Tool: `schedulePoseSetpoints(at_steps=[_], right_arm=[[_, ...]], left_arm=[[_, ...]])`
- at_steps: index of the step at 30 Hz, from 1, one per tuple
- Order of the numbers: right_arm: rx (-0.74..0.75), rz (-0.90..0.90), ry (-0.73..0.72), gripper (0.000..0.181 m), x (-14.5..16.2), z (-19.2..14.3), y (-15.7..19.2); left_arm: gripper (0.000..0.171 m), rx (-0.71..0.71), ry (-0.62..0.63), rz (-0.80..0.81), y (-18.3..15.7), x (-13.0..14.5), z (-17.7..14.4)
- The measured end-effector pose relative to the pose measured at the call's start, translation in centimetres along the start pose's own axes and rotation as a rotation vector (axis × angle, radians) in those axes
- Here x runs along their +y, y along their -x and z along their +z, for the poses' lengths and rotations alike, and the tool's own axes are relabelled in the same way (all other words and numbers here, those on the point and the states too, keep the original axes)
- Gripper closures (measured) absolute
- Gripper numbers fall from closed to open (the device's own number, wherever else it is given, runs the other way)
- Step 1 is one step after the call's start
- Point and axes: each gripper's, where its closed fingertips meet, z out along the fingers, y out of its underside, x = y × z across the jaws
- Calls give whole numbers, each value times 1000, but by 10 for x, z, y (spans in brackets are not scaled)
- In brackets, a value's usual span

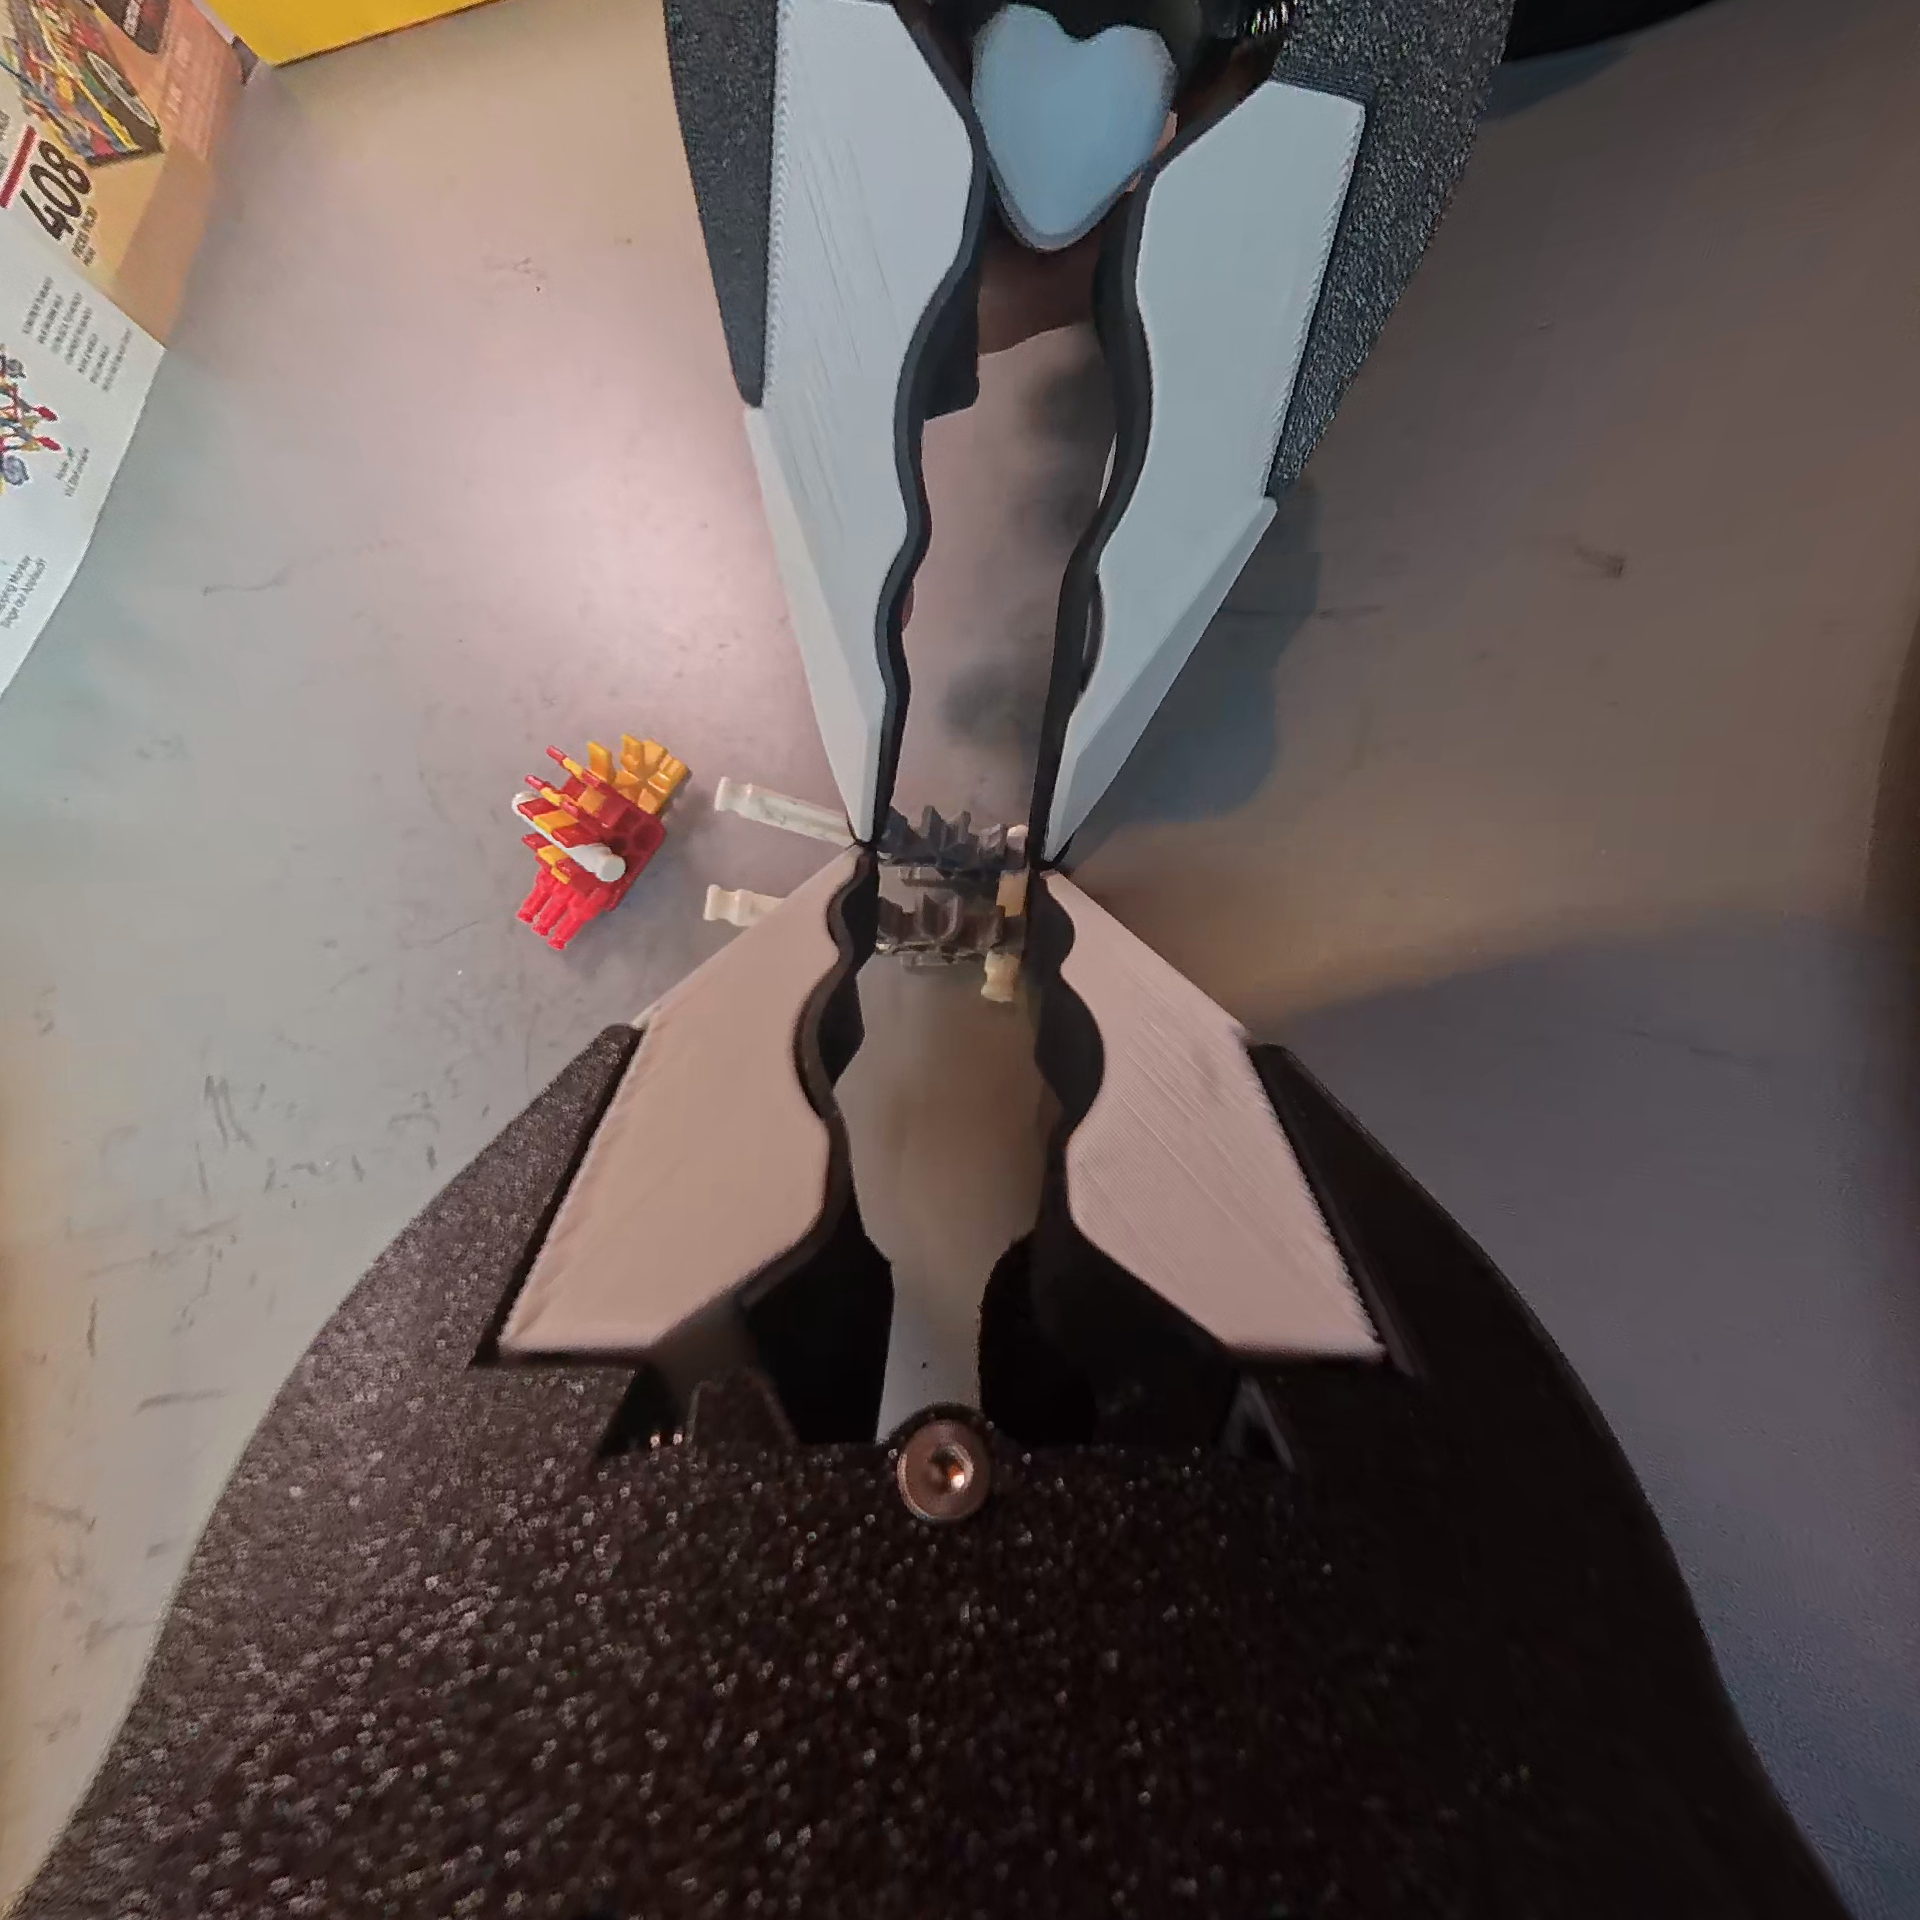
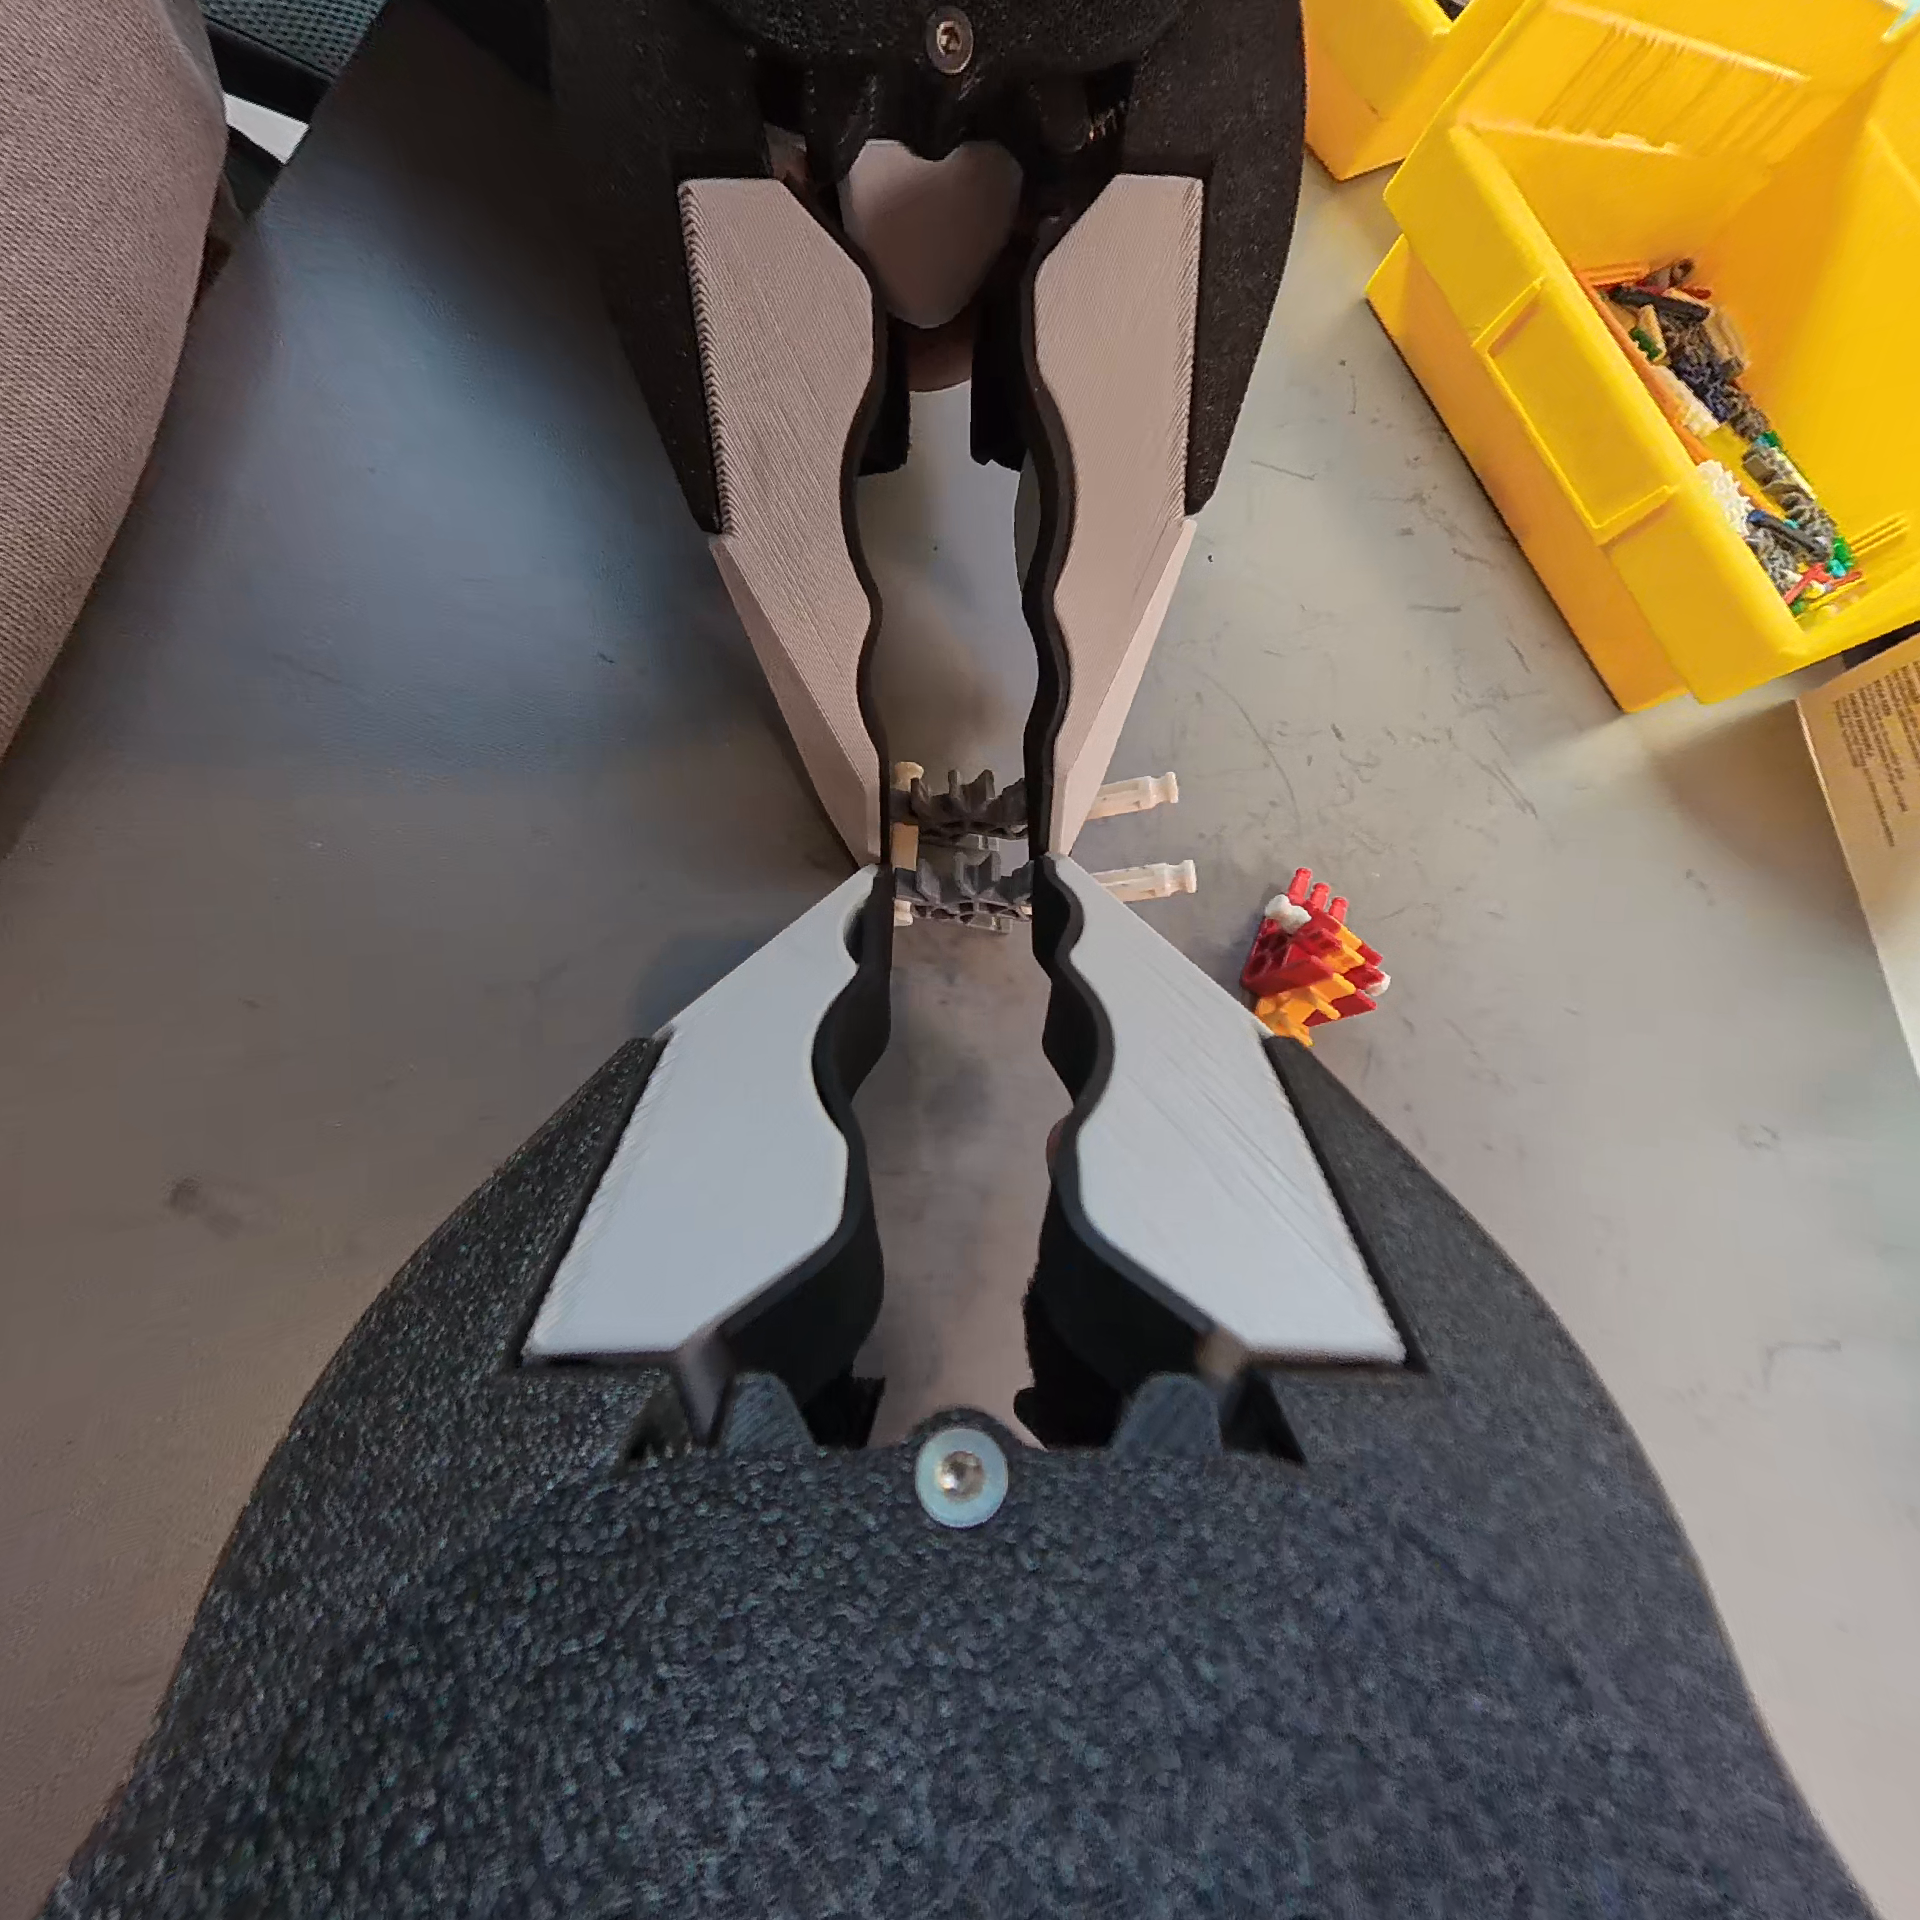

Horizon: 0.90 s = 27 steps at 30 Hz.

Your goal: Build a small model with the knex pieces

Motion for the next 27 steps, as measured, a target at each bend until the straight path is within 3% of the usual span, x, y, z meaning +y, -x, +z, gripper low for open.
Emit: schedulePoseSetpoints(at_steps=[12,17,21,27], right_arm=[[14,9,3,153,-1,-3,-4],[-35,132,6,147,1,-22,-10],[-91,218,83,133,11,-6,-6],[-199,255,95,139,9,8,-4]], left_arm=[[144,-12,-1,13,1,0,0],[144,-21,1,22,1,0,0],[143,-24,0,32,1,-1,0],[143,-43,-8,58,3,-1,0]])
